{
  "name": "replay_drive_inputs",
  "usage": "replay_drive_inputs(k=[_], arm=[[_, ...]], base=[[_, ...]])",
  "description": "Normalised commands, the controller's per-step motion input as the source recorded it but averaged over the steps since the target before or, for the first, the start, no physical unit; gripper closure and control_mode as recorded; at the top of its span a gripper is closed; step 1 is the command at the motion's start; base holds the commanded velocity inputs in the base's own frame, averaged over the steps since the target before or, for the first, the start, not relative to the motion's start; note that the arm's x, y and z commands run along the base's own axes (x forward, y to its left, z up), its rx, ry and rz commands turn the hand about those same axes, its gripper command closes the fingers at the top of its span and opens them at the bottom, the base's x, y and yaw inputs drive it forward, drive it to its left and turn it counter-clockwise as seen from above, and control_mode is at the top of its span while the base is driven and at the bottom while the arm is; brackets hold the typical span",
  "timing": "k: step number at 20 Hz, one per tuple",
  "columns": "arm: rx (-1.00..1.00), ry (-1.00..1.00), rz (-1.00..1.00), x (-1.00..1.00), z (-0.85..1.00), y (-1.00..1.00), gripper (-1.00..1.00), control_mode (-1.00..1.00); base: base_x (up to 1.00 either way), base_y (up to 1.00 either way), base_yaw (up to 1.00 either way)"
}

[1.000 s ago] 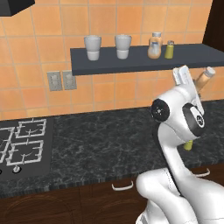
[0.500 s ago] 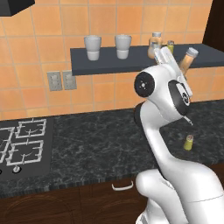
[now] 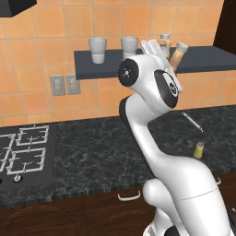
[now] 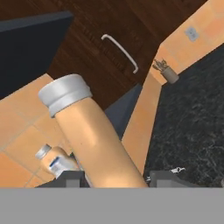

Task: Put the shaker and condiment bottle from the counter next to their counterparts in the cabinet.

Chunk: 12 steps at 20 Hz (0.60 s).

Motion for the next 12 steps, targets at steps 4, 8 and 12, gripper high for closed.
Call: replay_drive_inputs(k=[4, 8, 12], arm=[[0.00, -0.01, 0.06, 0.10, -0.02, 0.10, 1.00, -1.00], [-0.02, 0.00, 0.17, 0.12, -0.22, -0.23, 1.00, -1.00], [-0.10, 0.00, 0.27, 0.22, -0.15, -0.29, 1.00, -1.00]], base=[[0.00, 0.00, 0.00], [0.00, 0.00, 0.00], [0.00, 0.00, 0.00]])
